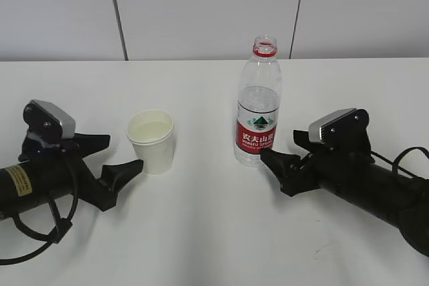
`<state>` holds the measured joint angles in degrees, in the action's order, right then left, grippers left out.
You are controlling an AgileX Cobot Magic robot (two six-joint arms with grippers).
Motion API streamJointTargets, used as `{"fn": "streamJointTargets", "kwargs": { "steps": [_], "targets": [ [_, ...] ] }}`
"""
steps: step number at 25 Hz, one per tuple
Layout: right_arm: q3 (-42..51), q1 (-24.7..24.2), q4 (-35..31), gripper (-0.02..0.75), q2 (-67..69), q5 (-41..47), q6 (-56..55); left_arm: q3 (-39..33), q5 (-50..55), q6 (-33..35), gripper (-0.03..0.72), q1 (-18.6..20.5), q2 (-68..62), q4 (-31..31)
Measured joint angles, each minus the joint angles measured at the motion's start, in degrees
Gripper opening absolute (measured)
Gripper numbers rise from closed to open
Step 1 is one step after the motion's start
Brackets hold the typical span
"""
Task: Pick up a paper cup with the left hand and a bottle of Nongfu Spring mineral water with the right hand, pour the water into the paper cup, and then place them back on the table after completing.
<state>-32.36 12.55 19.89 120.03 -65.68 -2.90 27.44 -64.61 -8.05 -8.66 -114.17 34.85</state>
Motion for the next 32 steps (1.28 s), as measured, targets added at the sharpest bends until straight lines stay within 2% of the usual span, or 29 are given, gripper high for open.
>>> {"fn": "streamJointTargets", "kwargs": {
  "steps": [4,9,12,20,26,32],
  "targets": [
    [1.6,0.0,-5.0,0.612,-1.4,0.0,2.0,-1.1,2.3,0.0,0.561,2.2,2.3,-0.1],
    [1.7,-1.0,-7.9,0.606,-1.6,0.0,2.9,-1.1,4.6,0.1,0.561,4.2,3.5,-1.5],
    [1.7,-3.0,-9.7,0.603,-1.6,0.0,2.9,-1.2,4.9,2.9,0.561,5.3,3.5,-5.8],
    [-0.4,-10.5,-12.1,0.596,-1.7,0.0,2.9,-1.2,4.9,7.4,0.561,6.5,3.5,-23.1],
    [-4.6,-11.4,-12.4,0.596,-1.7,0.4,2.9,-0.4,5.2,9.1,0.561,6.5,3.5,-25.7],
    [-9.8,-11.4,-12.5,0.595,-3.5,13.0,2.9,4.2,16.9,9.2,0.561,6.5,4.2,-27.7]
  ]
}}
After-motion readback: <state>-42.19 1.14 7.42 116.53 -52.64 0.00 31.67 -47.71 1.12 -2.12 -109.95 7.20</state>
